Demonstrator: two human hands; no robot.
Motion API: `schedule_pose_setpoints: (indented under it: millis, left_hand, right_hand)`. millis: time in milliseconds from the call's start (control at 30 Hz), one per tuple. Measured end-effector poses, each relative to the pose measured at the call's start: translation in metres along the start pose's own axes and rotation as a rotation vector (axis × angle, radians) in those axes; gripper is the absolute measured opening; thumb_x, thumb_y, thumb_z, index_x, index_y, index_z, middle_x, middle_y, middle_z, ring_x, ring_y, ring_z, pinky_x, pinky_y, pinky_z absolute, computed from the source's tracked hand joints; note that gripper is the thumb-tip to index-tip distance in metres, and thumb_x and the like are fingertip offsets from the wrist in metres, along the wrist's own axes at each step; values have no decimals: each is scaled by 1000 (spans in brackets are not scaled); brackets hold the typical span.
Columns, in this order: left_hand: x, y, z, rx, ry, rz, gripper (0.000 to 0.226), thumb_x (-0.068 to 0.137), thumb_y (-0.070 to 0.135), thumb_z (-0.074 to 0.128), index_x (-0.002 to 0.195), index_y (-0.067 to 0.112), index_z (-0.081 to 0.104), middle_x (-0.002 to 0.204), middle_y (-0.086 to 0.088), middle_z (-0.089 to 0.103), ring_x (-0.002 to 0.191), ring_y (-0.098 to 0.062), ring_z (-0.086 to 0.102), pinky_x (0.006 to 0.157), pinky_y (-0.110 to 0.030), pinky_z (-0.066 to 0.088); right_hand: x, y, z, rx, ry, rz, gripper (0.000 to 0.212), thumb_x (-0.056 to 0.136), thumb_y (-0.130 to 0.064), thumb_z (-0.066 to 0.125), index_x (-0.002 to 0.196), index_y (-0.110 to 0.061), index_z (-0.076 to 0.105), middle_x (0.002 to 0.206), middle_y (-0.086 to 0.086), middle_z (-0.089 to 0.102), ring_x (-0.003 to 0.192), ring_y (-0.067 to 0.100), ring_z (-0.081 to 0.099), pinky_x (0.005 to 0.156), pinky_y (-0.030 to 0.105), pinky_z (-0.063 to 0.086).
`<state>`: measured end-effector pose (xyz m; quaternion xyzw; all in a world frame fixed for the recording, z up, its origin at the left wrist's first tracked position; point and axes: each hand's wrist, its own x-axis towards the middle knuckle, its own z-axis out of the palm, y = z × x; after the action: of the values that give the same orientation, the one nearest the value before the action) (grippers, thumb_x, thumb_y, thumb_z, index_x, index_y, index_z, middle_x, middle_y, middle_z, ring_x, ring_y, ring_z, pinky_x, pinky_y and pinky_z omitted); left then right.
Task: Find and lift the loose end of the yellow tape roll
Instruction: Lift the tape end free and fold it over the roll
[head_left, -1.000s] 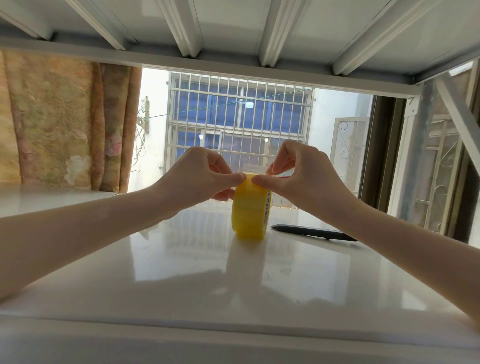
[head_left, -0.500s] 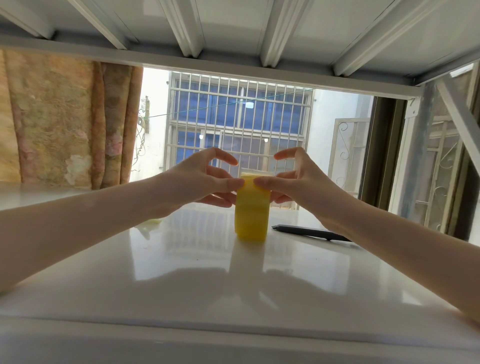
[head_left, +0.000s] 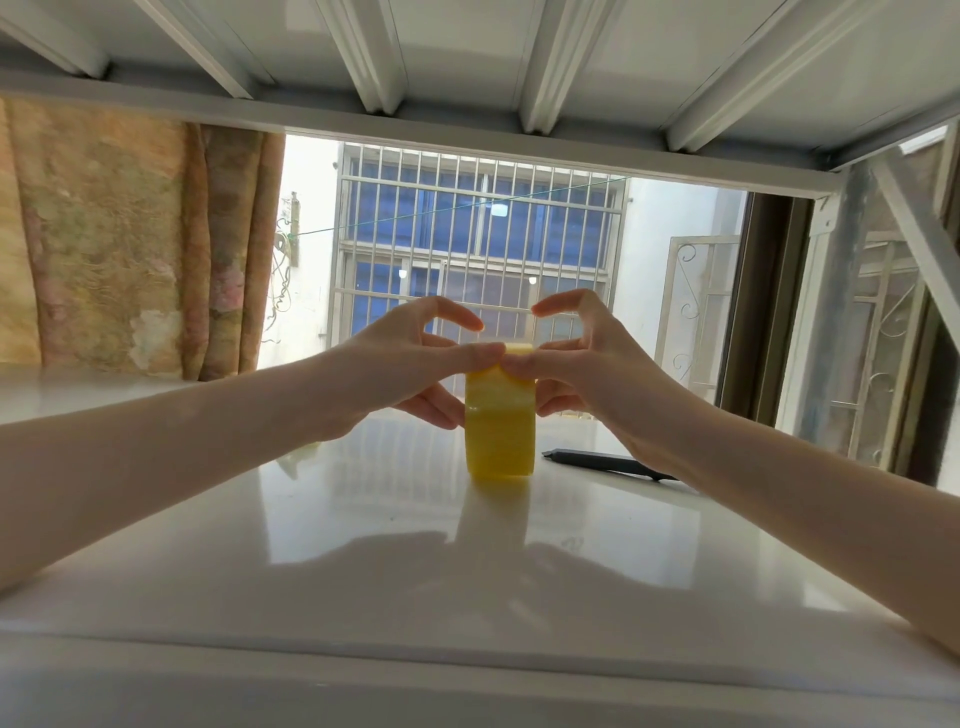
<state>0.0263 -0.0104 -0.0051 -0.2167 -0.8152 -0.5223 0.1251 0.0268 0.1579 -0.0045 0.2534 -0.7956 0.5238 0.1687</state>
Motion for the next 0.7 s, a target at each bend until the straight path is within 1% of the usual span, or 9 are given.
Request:
schedule_pose_setpoints:
  millis: [133, 267, 333, 433, 500, 600, 700]
  left_hand:
    - [0, 1, 1, 6, -8, -1, 42, 79, 38, 63, 116, 27, 46, 91, 8, 63, 51, -13, 68, 53, -22, 57]
    - [-1, 2, 4, 29, -4, 15, 40, 82, 36, 62, 115, 25, 43, 90, 8, 63, 49, -13, 68, 52, -22, 58]
    - [-2, 2, 5, 34, 13, 32, 39, 83, 36, 62, 115, 25, 42, 91, 4, 65, 48, -13, 67, 52, -24, 58]
    - [-3, 1, 7, 47, 29, 46, 41, 80, 41, 62, 112, 24, 42, 91, 1, 68, 49, -14, 68, 49, -23, 57]
    - [-3, 2, 8, 64, 40, 41, 42, 79, 43, 62, 111, 24, 43, 87, 3, 67, 48, -13, 68, 47, -22, 56]
    - [-4, 4, 8, 70, 50, 28, 44, 77, 47, 62, 109, 24, 43, 82, 1, 67, 46, -13, 66, 46, -23, 56]
    - [-3, 5, 8, 81, 55, 41, 40, 81, 43, 61, 110, 23, 43, 81, -2, 68, 46, -13, 66, 44, -21, 54]
  right_hand:
    - [0, 1, -1, 23, 24, -10, 34, 86, -19, 58, 113, -24, 39, 75, 3, 63, 52, 7, 64, 54, 17, 55]
    - [0, 2, -3, -9, 57, -45, 34, 85, -21, 61, 112, -24, 40, 73, 2, 65, 53, 8, 64, 55, 18, 55]
    - [0, 2, -1, -9, 62, -54, 35, 84, -24, 63, 111, -24, 40, 74, 1, 66, 55, 7, 65, 55, 18, 56]
    - [0, 2, -1, -16, 66, -50, 34, 83, -26, 63, 109, -23, 41, 74, -1, 66, 54, 7, 65, 54, 17, 56]
    - [0, 2, -1, -27, 65, -56, 30, 85, -26, 61, 107, -24, 41, 72, -2, 65, 52, 4, 65, 52, 16, 55]
    - [-1, 2, 0, -21, 41, -72, 21, 88, -21, 56, 104, -24, 42, 72, 1, 65, 53, 5, 64, 56, 19, 55]
    - [-2, 2, 0, -22, 23, -97, 18, 91, -17, 52, 104, -23, 42, 69, 2, 63, 51, 2, 63, 54, 16, 54]
